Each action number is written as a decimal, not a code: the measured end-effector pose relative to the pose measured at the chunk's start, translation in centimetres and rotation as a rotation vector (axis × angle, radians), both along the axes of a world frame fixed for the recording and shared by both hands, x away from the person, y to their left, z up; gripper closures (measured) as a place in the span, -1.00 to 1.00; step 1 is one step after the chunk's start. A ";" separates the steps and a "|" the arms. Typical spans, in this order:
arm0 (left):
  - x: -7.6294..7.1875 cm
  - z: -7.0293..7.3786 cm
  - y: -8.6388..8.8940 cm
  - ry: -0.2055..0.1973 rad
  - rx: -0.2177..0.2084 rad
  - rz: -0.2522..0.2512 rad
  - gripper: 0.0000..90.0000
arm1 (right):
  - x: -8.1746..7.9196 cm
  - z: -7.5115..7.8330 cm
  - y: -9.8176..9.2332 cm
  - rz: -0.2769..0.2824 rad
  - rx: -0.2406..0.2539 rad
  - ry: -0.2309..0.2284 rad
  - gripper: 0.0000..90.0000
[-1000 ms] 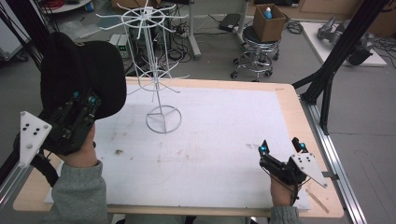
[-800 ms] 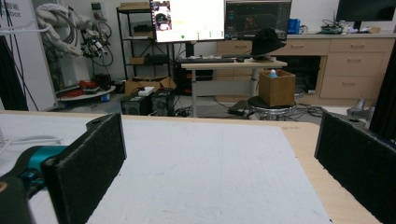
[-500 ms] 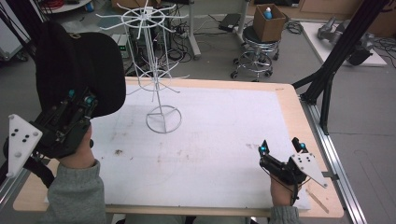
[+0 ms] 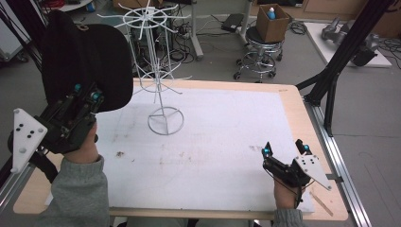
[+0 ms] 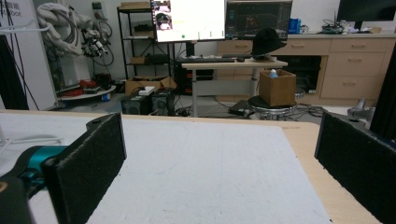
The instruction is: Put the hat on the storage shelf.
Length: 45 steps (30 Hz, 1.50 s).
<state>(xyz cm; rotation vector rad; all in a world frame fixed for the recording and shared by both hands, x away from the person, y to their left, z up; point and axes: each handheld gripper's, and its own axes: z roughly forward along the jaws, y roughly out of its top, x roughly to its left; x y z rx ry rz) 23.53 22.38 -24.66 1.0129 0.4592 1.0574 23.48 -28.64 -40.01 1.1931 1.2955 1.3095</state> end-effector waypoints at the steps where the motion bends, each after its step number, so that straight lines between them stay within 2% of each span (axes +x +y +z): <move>1: 0.1 0.0 0.0 -0.005 -0.002 0.000 0.73 | 0.0 0.0 0.0 0.000 -0.002 -0.001 -0.98; 18: 1.3 0.0 -0.5 -0.032 0.015 -0.069 0.73 | 0.0 0.0 0.0 -0.002 0.001 0.001 -0.98; 32: 2.3 -0.1 -1.6 -0.024 0.025 -0.112 0.73 | 0.0 0.0 -0.1 -0.001 0.006 0.000 -0.98; 45: 3.3 -0.5 -2.5 -0.008 0.037 -0.124 0.73 | 0.0 0.0 -0.1 0.000 0.005 0.001 -0.98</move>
